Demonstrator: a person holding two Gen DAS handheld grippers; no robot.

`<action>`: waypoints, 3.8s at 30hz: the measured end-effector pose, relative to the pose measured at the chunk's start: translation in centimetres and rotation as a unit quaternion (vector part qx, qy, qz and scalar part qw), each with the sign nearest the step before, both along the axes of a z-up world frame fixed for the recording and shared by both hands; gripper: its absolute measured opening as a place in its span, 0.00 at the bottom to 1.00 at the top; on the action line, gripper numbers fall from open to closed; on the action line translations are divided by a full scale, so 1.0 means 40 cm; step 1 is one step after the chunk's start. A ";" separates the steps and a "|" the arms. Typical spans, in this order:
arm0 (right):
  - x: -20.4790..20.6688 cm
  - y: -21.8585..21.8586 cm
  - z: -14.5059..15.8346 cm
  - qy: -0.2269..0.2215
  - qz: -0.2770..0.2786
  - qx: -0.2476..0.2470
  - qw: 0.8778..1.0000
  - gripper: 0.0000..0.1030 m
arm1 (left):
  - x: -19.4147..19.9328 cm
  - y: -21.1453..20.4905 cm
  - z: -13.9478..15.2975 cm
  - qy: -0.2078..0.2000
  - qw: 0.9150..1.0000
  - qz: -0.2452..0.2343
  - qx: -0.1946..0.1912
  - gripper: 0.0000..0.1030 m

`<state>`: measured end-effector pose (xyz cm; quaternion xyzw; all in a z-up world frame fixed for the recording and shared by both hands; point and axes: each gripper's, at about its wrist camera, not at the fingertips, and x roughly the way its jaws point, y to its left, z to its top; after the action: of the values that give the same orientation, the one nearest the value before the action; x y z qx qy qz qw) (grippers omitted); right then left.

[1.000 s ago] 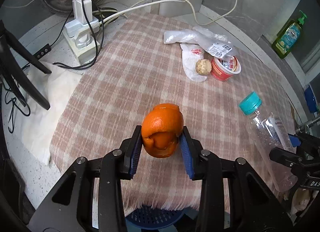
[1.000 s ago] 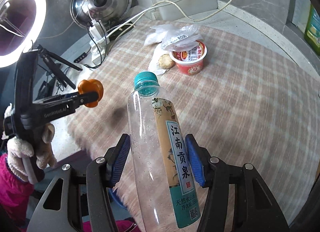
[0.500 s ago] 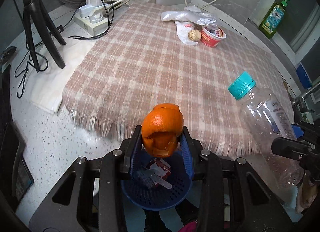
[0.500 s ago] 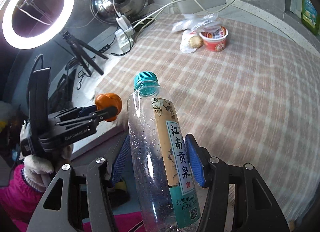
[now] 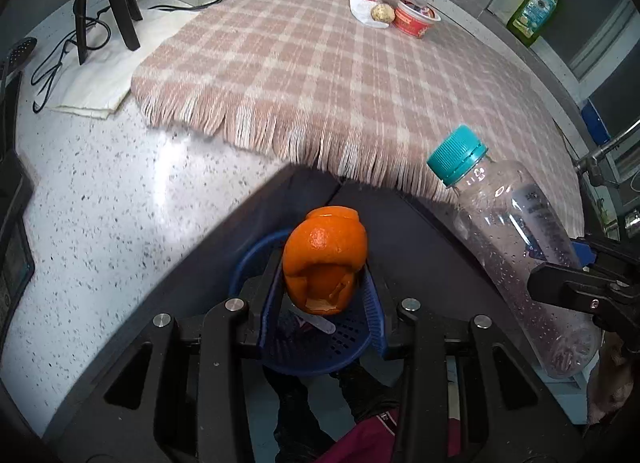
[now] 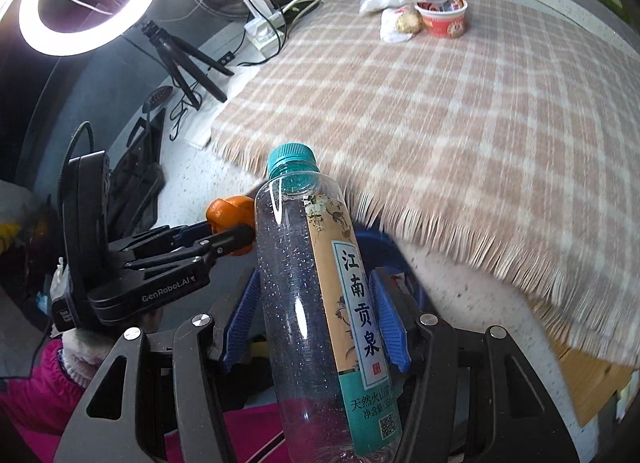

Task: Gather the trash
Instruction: 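Carry the orange peel with the left tool while the right tool carries the bottle to the basket, then open the left tool over the blue basket while the right tool drops the bottle in, then move both tools back over the table toward the plastic bag and noodle cup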

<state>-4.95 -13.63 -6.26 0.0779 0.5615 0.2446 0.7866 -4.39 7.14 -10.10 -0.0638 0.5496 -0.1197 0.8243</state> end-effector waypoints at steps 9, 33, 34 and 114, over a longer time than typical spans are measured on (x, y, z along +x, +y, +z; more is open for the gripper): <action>-0.048 0.020 -0.057 0.026 0.015 -0.011 1.000 0.54 | -0.061 -0.005 -0.083 0.030 0.999 -0.012 0.006 0.36; -0.047 0.070 -0.262 0.102 0.031 -0.076 0.991 0.54 | -0.039 -0.032 -0.284 0.090 0.994 -0.015 0.056 0.36; -0.043 0.071 -0.270 0.106 0.030 -0.076 0.991 0.54 | -0.037 -0.033 -0.285 0.090 0.994 -0.015 0.058 0.36; 0.028 0.029 -0.106 0.081 0.062 -0.018 0.995 0.56 | 0.042 -0.029 -0.038 -0.010 0.996 0.028 0.089 0.67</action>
<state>-3.82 -12.48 -10.51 0.0483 0.6318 0.2759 0.7228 -2.73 6.00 -11.63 -0.0042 0.5478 -0.0482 0.8352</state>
